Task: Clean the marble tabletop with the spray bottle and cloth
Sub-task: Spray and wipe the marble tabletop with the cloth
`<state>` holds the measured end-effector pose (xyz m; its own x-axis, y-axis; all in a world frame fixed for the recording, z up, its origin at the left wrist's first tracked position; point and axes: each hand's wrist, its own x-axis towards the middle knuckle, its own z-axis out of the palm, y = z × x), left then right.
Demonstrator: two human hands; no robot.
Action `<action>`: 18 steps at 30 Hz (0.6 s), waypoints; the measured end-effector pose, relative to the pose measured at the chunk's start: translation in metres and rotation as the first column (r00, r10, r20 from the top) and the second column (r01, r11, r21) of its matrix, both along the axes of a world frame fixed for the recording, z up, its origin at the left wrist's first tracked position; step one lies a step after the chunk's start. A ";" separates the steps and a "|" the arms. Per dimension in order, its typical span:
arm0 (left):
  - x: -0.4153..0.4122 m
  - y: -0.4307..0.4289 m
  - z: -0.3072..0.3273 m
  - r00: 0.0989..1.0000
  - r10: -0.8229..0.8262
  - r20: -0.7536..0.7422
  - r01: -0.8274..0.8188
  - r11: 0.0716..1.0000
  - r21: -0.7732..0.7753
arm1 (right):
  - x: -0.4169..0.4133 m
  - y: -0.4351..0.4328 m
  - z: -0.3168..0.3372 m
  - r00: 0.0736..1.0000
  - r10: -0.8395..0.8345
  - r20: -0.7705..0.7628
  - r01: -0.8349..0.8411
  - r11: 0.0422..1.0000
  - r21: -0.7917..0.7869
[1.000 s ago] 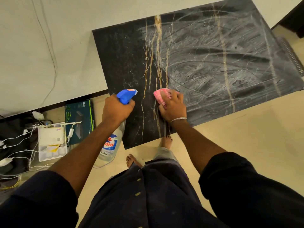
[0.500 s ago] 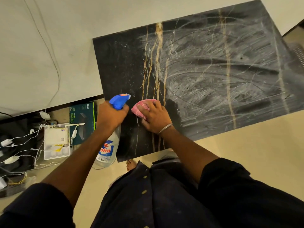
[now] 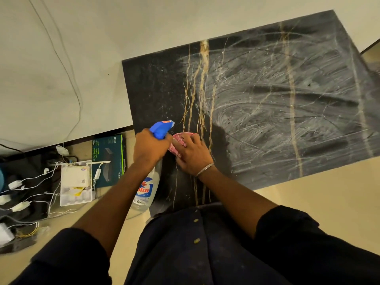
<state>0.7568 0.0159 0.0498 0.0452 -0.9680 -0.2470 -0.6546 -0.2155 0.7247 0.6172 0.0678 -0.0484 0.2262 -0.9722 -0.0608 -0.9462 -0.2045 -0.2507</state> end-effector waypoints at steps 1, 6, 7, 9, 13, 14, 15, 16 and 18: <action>-0.001 -0.001 0.001 1.000 -0.007 0.000 0.007 1.000 0.002 | -0.007 -0.002 -0.001 0.999 0.046 -0.011 -0.046 0.999 -0.015; 0.012 -0.016 0.000 0.999 -0.035 -0.017 0.035 0.999 0.011 | -0.052 -0.014 -0.002 0.947 -0.320 -0.009 0.319 0.946 -0.051; 0.014 -0.019 0.000 0.999 -0.036 -0.018 0.036 0.999 0.013 | -0.056 -0.018 -0.001 0.907 -0.421 -0.010 0.420 0.906 -0.059; 0.020 -0.024 -0.002 1.000 -0.024 -0.019 0.024 1.000 0.019 | -0.047 -0.028 0.002 0.807 -0.590 -0.010 0.590 0.807 -0.024; 0.025 -0.028 -0.005 1.000 -0.026 -0.016 0.026 1.000 0.009 | 0.005 -0.044 0.007 0.745 -0.667 -0.001 0.666 0.745 0.036; 0.025 -0.029 -0.006 0.999 -0.033 -0.008 0.033 0.999 0.004 | 0.015 -0.046 0.007 0.825 -0.565 -0.001 0.565 0.824 0.037; 0.024 -0.030 -0.006 0.999 -0.041 -0.001 0.041 0.999 0.002 | 0.022 -0.048 0.007 0.897 -0.442 0.003 0.441 0.896 0.041; 0.024 -0.032 -0.006 0.999 -0.045 0.005 0.045 0.999 0.001 | 0.023 -0.050 0.007 0.947 -0.322 0.013 0.321 0.946 0.042; 0.024 -0.036 -0.007 0.999 -0.048 0.005 0.048 0.999 -0.002 | 0.014 -0.057 0.007 0.991 -0.132 0.014 0.131 0.991 0.030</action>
